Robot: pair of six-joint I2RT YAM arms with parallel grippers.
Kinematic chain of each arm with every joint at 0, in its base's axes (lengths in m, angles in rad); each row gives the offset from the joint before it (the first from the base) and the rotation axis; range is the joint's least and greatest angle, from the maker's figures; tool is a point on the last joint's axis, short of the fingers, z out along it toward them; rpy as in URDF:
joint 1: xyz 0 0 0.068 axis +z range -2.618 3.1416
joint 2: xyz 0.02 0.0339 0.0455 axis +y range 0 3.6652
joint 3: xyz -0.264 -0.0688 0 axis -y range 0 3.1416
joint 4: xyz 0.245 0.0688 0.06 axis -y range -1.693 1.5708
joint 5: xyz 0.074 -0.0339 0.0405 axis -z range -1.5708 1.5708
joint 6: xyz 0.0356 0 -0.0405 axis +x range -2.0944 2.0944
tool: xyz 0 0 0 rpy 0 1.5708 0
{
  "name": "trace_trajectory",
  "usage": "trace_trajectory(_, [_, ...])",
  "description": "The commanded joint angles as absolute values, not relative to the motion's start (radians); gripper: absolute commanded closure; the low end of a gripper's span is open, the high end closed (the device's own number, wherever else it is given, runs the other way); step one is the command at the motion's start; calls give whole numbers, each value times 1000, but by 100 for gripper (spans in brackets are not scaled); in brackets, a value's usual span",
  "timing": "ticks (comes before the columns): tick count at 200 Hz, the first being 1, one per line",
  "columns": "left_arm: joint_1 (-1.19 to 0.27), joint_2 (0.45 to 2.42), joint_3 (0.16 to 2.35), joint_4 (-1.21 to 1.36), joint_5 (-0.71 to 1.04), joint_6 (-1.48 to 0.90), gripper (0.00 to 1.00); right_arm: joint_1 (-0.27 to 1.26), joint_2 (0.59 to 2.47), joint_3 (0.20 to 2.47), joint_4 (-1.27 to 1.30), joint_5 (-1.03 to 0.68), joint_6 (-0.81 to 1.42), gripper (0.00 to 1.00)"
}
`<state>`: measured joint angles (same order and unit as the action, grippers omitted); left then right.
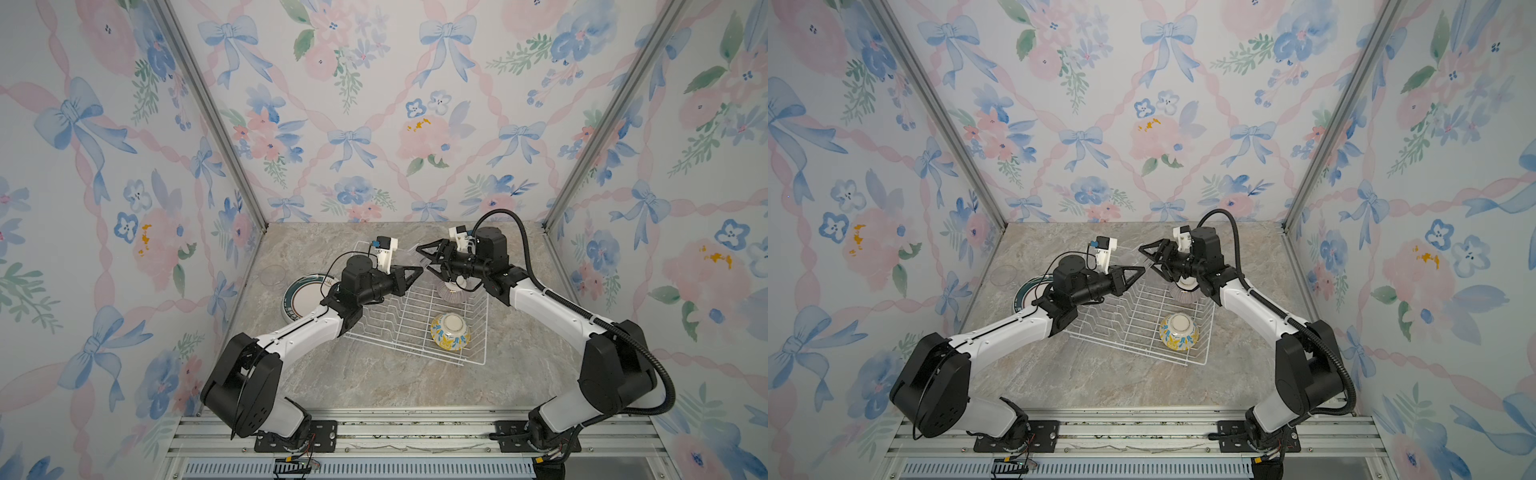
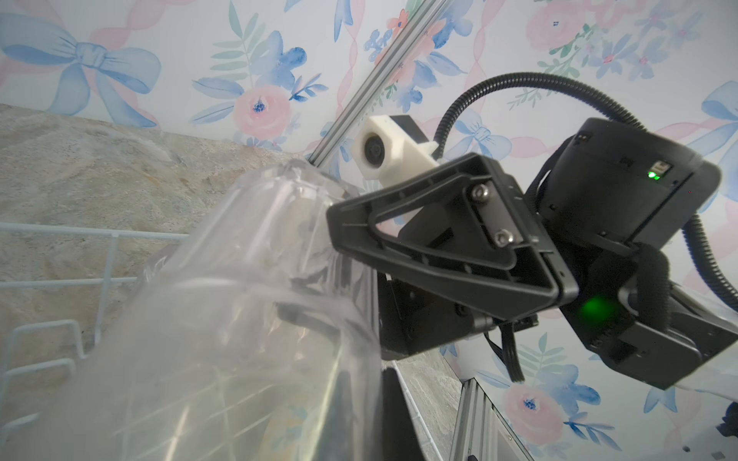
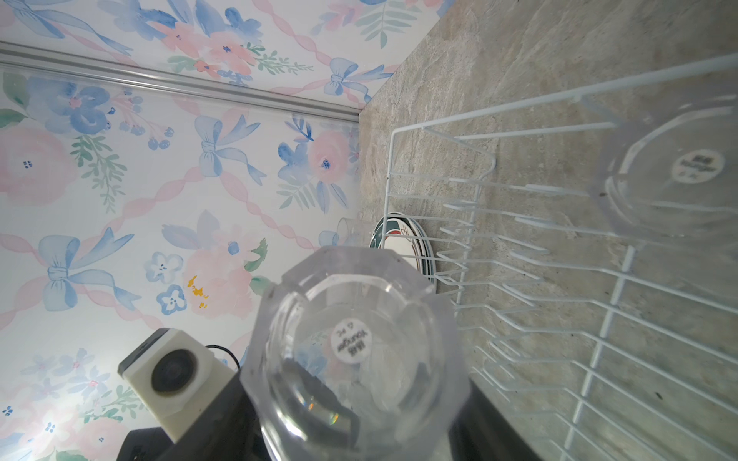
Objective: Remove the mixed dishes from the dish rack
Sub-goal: 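Grasp the clear cup with the left gripper and release the right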
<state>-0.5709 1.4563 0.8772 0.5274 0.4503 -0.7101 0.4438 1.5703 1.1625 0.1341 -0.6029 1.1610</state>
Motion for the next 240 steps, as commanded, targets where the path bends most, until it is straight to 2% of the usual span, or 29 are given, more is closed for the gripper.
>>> trace_trajectory(1, [-575,1450,876,602,410,-693,100,486,1571,1151,72,-623,1086,43])
trace_trajectory(44, [-574,1435,862,599,393,-692,100,485,1551,1153,30,-584,1058,39])
trace_trajectory(72, [-573,1430,859,586,383,-689,100,492,1539,1158,10,-557,1037,33])
trace_trajectory(140, [-571,1402,855,573,367,-682,100,496,1516,1157,-21,-527,1004,31])
trace_trajectory(187, [-562,1384,851,541,348,-672,100,489,1483,1146,-42,-515,969,12])
trace_trajectory(218, [-547,1363,847,492,304,-658,100,473,1462,1137,-61,-504,955,3])
trace_trajectory(240, [-532,1339,843,444,275,-643,100,465,1441,1137,-96,-487,925,0])
